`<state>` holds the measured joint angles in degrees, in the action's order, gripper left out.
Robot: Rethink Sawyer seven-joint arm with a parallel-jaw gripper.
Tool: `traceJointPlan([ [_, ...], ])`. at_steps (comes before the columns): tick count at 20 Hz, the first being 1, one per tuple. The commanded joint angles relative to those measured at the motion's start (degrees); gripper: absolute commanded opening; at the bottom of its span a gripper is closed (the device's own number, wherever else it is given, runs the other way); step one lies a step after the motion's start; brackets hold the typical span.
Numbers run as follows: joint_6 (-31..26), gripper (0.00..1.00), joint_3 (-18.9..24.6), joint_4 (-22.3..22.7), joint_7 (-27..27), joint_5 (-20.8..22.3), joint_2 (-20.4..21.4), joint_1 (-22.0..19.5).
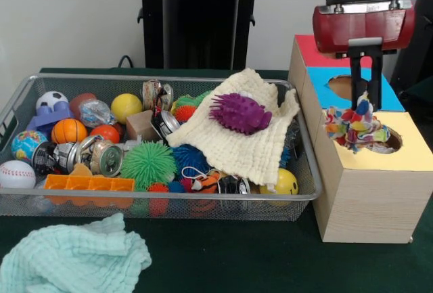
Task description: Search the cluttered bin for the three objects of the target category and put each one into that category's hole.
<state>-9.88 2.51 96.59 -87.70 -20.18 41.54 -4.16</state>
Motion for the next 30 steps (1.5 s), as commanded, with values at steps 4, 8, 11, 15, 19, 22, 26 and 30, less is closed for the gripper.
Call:
traceJointPlan([
  [4,-2.3,0.00,5.0,6.0,-17.6,-6.0,3.3,0.8],
  [8,-3.8,0.00,3.3,6.0,-19.0,-8.4,4.2,3.3],
  [11,-5.6,0.00,1.4,5.5,-20.3,-10.3,4.7,5.8],
  [15,-5.5,0.00,0.9,5.7,-21.0,-12.7,4.8,7.1],
  [19,-2.1,0.00,2.8,7.2,-20.0,-13.3,4.7,6.6],
  [22,1.5,0.00,5.0,8.5,-18.9,-12.0,4.2,4.9],
  [26,5.5,0.00,8.8,11.2,-18.2,-8.5,4.1,1.7],
  [30,6.0,0.00,10.9,12.1,-17.3,-6.8,4.5,-0.8],
])
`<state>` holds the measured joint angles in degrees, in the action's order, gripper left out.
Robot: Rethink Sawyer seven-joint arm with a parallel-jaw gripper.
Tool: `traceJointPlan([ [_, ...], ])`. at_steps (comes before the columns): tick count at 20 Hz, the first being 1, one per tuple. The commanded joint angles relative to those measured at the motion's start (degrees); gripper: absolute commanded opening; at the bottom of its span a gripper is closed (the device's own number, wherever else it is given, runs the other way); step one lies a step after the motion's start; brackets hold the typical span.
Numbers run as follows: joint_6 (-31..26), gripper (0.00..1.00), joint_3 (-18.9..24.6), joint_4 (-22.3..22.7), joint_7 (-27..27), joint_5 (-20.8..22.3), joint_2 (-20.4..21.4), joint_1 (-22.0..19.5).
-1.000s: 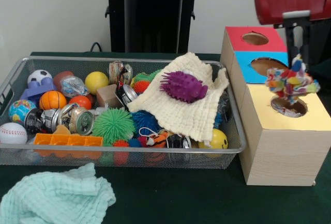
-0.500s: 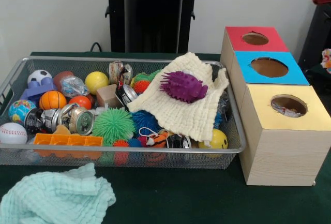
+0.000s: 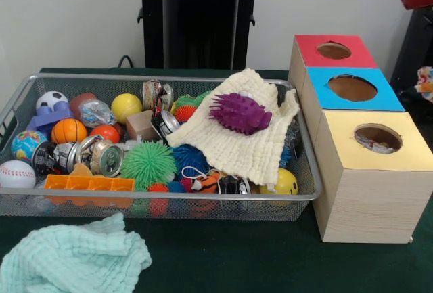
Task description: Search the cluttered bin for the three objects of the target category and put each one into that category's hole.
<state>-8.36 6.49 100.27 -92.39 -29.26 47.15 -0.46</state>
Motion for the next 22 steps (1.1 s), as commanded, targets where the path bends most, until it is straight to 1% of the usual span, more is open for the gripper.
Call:
traceJointPlan([
  [1,4.8,0.00,7.3,8.7,-12.5,2.7,-1.2,-5.0],
  [4,5.6,0.00,8.3,9.3,-12.2,4.0,-1.3,-6.2],
  [7,7.6,0.00,10.4,10.0,-12.0,5.9,-1.7,-8.1],
  [10,9.3,0.00,10.6,9.9,-11.8,7.5,-2.8,-8.6],
  [13,10.7,0.00,9.8,9.3,-12.2,8.1,-3.8,-7.8],
  [14,10.9,0.00,8.6,8.6,-11.7,8.3,-4.2,-6.9],
  [18,14.4,0.00,7.2,8.2,-12.8,9.5,-6.0,-5.5],
  [22,17.8,0.00,5.5,7.3,-12.1,11.1,-8.0,-4.5],
])
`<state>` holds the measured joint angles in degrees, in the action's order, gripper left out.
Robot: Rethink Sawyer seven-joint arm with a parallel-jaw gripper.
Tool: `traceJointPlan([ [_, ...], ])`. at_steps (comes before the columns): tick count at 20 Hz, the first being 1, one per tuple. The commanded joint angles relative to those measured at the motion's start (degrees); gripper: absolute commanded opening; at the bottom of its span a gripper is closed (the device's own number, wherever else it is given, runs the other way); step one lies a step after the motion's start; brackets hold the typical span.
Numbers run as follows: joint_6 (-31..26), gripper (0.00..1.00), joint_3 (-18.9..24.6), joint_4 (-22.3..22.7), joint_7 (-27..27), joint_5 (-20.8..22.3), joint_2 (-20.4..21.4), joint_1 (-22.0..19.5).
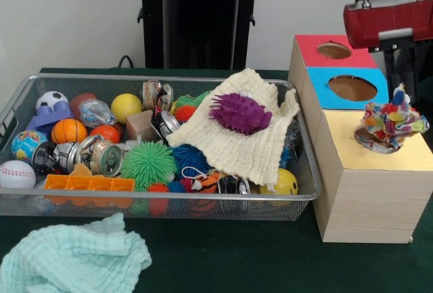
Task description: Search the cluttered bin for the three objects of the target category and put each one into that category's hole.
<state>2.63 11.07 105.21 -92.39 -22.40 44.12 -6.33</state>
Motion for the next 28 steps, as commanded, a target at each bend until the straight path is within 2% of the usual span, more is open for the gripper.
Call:
traceJointPlan([
  [1,7.5,0.00,0.6,2.3,-12.0,4.6,-5.3,1.6],
  [6,9.4,0.00,0.9,2.6,-12.9,5.1,-5.9,1.6],
  [13,8.9,0.00,2.8,2.3,-13.0,6.8,-5.8,-0.3],
  [18,4.4,0.00,1.9,1.9,-9.5,8.3,-4.4,-1.0],
  [21,3.7,0.00,1.9,2.6,-9.4,9.3,-3.5,-2.0],
  [26,2.6,0.00,0.0,1.7,-9.4,8.2,-3.8,-0.6],
  [28,2.0,0.00,1.0,1.6,-8.8,9.0,-4.0,-1.3],
])
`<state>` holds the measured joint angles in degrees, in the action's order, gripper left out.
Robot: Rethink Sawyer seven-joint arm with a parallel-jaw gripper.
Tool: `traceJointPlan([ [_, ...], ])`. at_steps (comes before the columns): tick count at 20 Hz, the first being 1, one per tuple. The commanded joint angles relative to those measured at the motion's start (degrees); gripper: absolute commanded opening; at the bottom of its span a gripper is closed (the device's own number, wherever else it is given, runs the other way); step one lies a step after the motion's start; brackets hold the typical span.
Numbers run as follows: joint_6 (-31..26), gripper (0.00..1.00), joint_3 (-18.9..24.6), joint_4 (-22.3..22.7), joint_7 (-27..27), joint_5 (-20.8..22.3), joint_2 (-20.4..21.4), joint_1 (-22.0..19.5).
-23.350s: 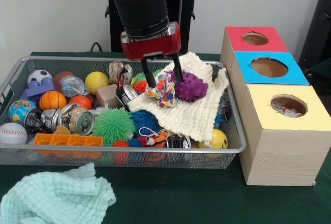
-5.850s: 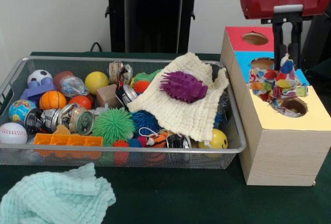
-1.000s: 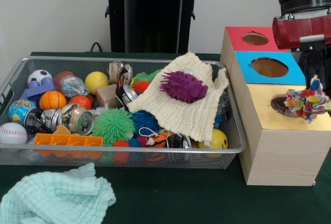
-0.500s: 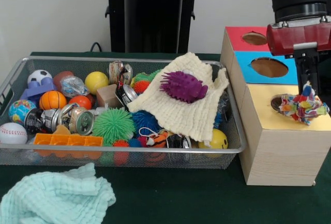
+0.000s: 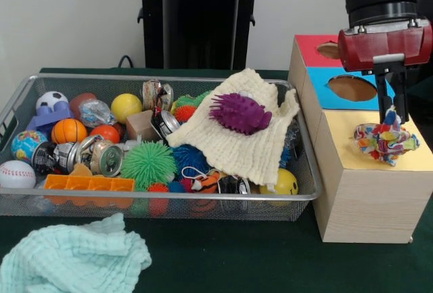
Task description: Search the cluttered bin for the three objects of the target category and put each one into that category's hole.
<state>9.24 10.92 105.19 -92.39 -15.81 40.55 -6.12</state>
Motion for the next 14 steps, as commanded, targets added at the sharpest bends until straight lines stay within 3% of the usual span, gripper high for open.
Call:
traceJointPlan([
  [1,-5.0,0.00,1.8,1.4,-8.3,3.0,-0.4,-2.2],
  [7,-5.7,0.00,1.5,1.8,-8.5,3.3,0.3,-2.0],
  [14,-8.7,0.00,1.1,4.7,-12.1,-0.1,1.6,-0.8],
])
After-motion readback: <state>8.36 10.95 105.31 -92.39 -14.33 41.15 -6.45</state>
